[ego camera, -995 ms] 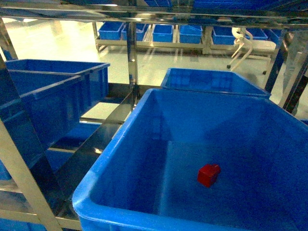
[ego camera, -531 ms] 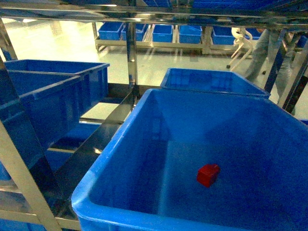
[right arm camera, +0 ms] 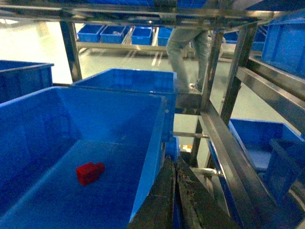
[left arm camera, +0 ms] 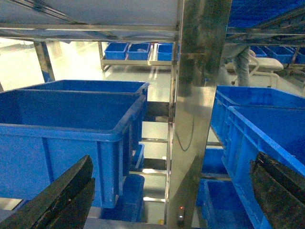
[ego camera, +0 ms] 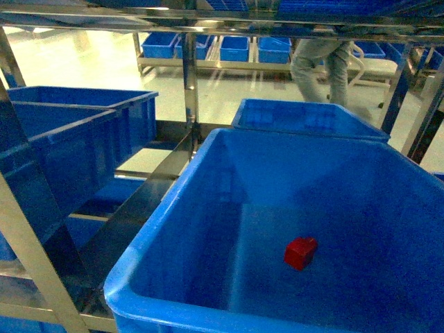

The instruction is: Pick red block from blue box to shelf

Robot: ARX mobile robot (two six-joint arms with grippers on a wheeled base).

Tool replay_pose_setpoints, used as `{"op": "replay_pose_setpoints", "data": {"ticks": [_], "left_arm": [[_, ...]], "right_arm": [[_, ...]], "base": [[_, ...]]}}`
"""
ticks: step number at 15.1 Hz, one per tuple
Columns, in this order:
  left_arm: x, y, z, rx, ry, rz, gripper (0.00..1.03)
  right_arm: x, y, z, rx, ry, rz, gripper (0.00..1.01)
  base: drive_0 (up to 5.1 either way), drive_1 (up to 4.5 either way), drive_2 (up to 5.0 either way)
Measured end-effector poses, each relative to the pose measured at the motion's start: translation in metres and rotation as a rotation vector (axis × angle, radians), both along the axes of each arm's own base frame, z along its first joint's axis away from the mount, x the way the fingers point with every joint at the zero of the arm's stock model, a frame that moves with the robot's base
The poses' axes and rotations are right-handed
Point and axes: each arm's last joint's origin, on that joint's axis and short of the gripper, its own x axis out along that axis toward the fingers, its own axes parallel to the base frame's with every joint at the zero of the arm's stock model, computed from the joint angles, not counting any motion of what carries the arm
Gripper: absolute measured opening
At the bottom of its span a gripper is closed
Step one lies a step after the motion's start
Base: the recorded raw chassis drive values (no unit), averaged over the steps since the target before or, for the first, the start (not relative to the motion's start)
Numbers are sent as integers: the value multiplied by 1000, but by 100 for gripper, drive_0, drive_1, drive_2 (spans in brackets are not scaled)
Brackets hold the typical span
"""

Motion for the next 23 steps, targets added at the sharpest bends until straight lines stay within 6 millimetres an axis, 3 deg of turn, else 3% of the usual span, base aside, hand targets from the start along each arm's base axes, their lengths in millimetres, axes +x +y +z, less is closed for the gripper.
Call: {"op": "replay_pose_setpoints", "data": {"ticks": [6,7,12,13,14,23], "left_arm": [[0,0,0,0,0,0,98],[0,0,0,0,0,0,98],[0,0,0,0,0,0,98],[0,0,0,0,0,0,98],[0,0,0,0,0,0,98],[0,0,0,0,0,0,98]], "right_arm": [[-6,0,2,0,-38,0,1],[-6,0,2,0,-38,0,9],[-6,0,2,0,-38,0,70],[-6,0,2,0,-38,0,89],[-6,0,2,0,-38,0,100],[-6,0,2,0,-38,0,98]], "base": [[0,0,0],[0,0,0],[0,0,0],[0,0,0],[0,0,0],[0,0,0]]}}
